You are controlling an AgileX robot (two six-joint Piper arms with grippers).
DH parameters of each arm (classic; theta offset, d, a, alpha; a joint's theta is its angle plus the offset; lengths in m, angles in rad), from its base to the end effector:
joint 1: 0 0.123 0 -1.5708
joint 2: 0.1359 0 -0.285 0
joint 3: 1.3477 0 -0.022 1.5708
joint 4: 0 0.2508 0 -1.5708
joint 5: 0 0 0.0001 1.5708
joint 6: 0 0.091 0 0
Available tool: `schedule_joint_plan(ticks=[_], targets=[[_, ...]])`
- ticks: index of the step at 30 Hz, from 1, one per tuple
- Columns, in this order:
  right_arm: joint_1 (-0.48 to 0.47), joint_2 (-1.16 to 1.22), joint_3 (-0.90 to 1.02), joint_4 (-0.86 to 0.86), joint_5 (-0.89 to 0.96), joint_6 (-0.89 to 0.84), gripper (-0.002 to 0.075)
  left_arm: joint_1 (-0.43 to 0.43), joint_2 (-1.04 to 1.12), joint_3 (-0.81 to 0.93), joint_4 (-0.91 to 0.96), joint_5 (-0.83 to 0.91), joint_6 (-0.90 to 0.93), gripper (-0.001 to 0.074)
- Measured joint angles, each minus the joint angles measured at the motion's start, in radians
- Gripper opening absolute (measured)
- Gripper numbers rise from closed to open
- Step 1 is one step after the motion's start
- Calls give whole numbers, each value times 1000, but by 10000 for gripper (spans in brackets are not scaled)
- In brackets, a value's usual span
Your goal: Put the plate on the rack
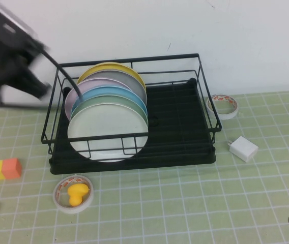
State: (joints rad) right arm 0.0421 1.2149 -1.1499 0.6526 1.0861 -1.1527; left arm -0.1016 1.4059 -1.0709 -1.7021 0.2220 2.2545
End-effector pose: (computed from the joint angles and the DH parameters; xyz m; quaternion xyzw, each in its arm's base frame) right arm 0.2295 0.0586 0.3656 -0.4551 0.7995 0.1399 0.3663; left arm 0.3232 -0.0530 0.3485 0.3129 0.7126 0.0545 0.6256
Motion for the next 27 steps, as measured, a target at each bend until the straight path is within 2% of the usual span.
schedule_joint_plan(ticks=[6, 11, 17, 23, 27], targets=[[0, -160, 102, -328, -102, 270, 0, 0, -207, 86, -24, -337, -277, 4], [0, -353, 302, -410, -270, 322, 0, 0, -391, 258, -41, -486, -520, 0], [0, -611, 564, -380, -440, 343, 0, 0, -657, 511, -46, -414, -584, 0], [0, -781, 742, -247, -459, 339, 0, 0, -902, 702, -46, -298, -585, 0], [0, -818, 809, -138, -460, 345, 0, 0, -1027, 795, -39, -158, -586, 0]])
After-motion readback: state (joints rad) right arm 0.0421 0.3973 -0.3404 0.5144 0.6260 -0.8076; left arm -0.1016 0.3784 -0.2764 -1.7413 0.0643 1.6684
